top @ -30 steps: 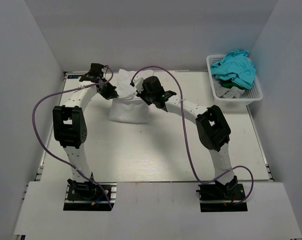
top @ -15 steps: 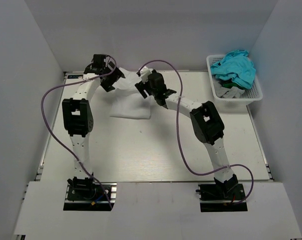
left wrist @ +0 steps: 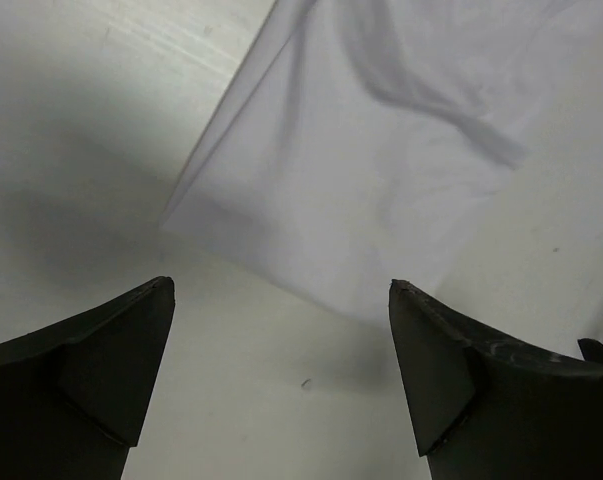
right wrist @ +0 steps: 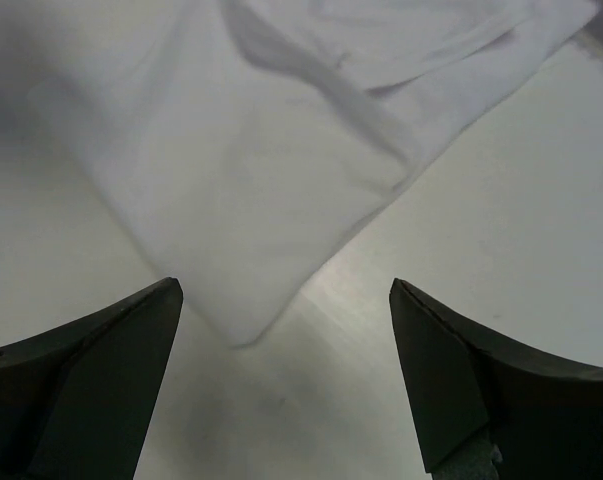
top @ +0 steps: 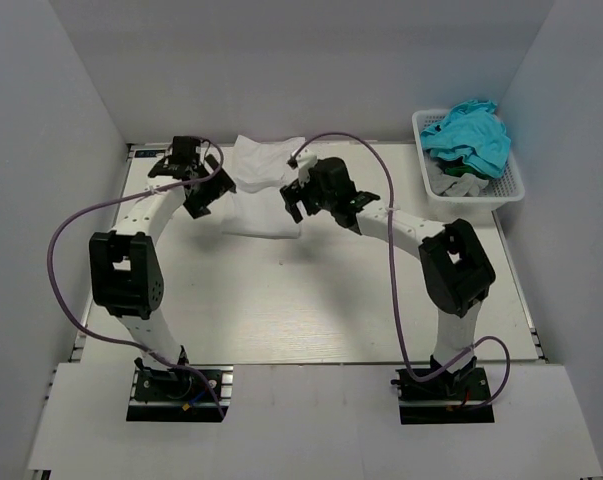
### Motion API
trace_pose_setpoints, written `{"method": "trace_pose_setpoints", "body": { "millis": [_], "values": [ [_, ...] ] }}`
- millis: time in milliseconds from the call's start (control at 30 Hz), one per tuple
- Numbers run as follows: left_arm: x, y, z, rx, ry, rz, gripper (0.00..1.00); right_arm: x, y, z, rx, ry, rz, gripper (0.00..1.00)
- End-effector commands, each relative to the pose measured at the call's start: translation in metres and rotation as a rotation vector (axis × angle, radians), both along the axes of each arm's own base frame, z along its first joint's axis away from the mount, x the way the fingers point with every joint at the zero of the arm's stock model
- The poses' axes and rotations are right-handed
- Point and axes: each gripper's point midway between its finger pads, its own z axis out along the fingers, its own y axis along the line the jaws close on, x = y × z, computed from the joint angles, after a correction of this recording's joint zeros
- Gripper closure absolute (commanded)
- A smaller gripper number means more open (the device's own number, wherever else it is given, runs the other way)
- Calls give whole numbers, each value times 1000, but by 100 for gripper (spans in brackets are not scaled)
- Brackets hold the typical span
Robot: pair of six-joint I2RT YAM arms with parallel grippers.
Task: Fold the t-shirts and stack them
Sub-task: Fold the folded rectangular tshirt in 1/3 of the way, then grab one side of the 2/3 rectangular tshirt with both arms
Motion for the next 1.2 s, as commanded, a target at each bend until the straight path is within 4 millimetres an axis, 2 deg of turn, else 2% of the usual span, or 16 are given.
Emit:
{"method": "trace_pose_setpoints", "body": {
  "millis": [0,33,100,133,200,267,400,567,667,733,833,867,900,1000,1133,1167],
  "values": [
    [-34,9,-33,24,116,-5,4,-48,8,-33,16,165,121,10],
    [-37,9,-37,16,130,7,9,-59,12,-39,28,213,151,10],
    [-51,15,-54,47,182,24,11,-73,6,-58,27,333,140,10],
    [-49,10,-53,19,161,18,12,-86,13,-61,64,401,169,10],
    [-54,11,-63,20,173,18,13,-94,14,-64,93,469,174,10],
    [-49,13,-61,30,154,26,15,-95,15,-65,124,537,121,10],
    [-45,11,-78,25,179,21,22,-86,15,-62,184,655,41,10],
    [-40,9,-100,19,202,16,30,-84,12,-89,218,815,-29,10],
    [-36,8,-105,19,201,16,32,-73,10,-94,239,833,-49,10],
    [-42,7,-118,15,235,11,36,-70,12,-98,247,847,-57,14],
    [-41,7,-122,15,232,11,40,-67,15,-105,259,869,-61,23],
    [-38,7,-122,14,223,11,43,-67,16,-108,260,874,-63,23],
    [-38,7,-122,14,223,11,49,-67,17,-111,260,885,-67,26],
    [-37,5,-124,3,223,5,59,-66,21,-114,272,895,-54,40],
    [-39,1,-130,-14,232,-7,76,-62,25,-118,286,895,-64,49],
    [-37,-1,-128,-23,222,-12,77,-58,26,-117,296,880,-61,51]
  ]
}}
